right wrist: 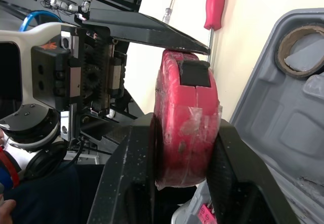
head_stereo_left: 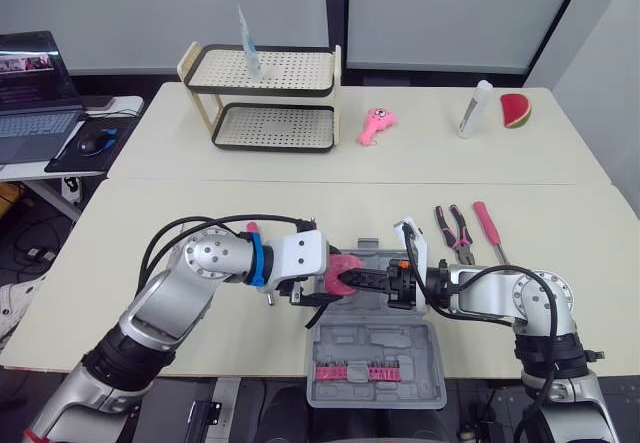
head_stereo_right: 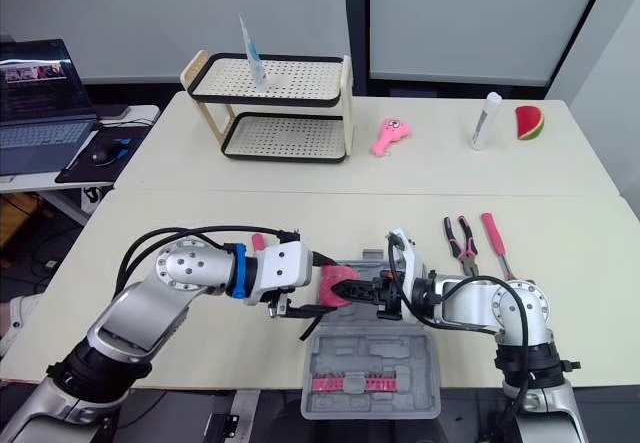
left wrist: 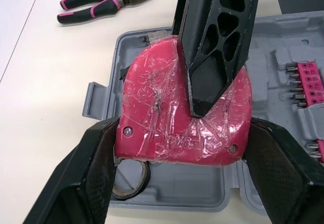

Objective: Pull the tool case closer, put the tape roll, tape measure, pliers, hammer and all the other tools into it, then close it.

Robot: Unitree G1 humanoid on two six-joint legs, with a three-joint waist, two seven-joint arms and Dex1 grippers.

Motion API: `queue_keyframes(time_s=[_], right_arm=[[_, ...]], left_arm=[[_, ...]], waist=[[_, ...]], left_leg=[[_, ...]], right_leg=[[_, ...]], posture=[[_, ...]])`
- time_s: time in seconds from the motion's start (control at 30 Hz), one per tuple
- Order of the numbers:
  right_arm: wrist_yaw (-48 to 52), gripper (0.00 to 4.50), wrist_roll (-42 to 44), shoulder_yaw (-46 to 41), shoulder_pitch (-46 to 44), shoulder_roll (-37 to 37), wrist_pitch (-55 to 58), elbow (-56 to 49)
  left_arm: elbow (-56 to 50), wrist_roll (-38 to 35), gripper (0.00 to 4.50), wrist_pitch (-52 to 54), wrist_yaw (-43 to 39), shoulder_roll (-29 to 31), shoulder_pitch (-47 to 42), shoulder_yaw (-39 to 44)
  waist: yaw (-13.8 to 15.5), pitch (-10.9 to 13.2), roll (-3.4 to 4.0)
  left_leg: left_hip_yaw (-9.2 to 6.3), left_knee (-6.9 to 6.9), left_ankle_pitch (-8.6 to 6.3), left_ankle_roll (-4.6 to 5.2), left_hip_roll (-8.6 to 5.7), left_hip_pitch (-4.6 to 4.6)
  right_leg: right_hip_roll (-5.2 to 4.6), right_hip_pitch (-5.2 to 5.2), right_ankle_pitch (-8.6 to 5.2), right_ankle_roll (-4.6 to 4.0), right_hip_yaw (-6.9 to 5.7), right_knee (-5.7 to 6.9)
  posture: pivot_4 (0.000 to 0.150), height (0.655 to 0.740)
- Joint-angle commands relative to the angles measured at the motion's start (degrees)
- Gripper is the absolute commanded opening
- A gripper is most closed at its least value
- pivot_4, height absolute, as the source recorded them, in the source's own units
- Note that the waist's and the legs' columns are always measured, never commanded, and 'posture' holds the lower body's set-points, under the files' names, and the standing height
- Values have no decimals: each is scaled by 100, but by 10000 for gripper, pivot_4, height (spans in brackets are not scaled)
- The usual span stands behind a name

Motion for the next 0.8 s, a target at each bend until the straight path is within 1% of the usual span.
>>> queue_keyframes(time_s=[0.03,0.2,0.27,0.33,0.4,0.5,0.6,0.67,0.8], right_arm=[[10,9353,336,46,-41,-35,-81,-89],[-54,8979,509,60,-37,-173,-130,-17],[-85,8776,640,46,-20,-295,-139,-16],[-115,8122,820,30,9,-488,-148,-32],[-145,8072,1089,-4,74,-797,-168,-85],[-188,8071,1593,-34,219,-1384,-254,-241],[-98,8070,2227,-264,545,-2403,-291,-426],[265,8070,2367,-574,892,-3205,-174,-481],[1207,8069,2373,-1114,1563,-4466,70,-515]], left_arm=[[-88,-62,32755,-195,10,5,76,120],[-41,-194,32755,-363,-78,66,242,247],[-30,-316,40198,-346,-196,162,316,362],[-6,-478,45000,-433,-363,286,387,497],[-7,-751,45000,-538,-559,391,495,710],[-44,-1080,45000,-648,-789,563,705,1030],[-160,-1352,45000,-772,-1046,798,1025,1318],[-289,-1547,45000,-756,-1072,825,1173,1449],[-548,-1811,45000,-671,-977,751,1273,1494]], waist=[[0,0,0],[1,0,0],[1,0,0],[2,0,0],[3,0,0],[12,0,0],[13,3,5],[34,5,6],[44,5,5]], left_leg=[[0,0,0,0,0,0],[1,0,0,0,0,0],[0,0,0,0,0,0],[1,0,0,0,0,-1],[0,0,0,0,0,-1],[-1,0,0,0,0,-2],[1,-1,0,1,0,-4],[1,0,-1,1,-1,-7],[-3,3,-1,1,2,-3]], right_leg=[[0,0,0,0,0,0],[-1,0,0,0,1,-1],[-1,0,0,0,1,-1],[-1,0,0,0,0,-1],[-1,0,0,0,0,-2],[-5,2,0,0,-1,-5],[-9,1,0,0,1,-9],[-11,4,0,0,1,-15],[-11,28,0,-1,2,-40]], posture=[[1500,7290],[1500,7290],[1500,7290],[1500,7290],[1500,7290],[1500,7290],[1500,7290],[1500,7290],[1500,7290]])
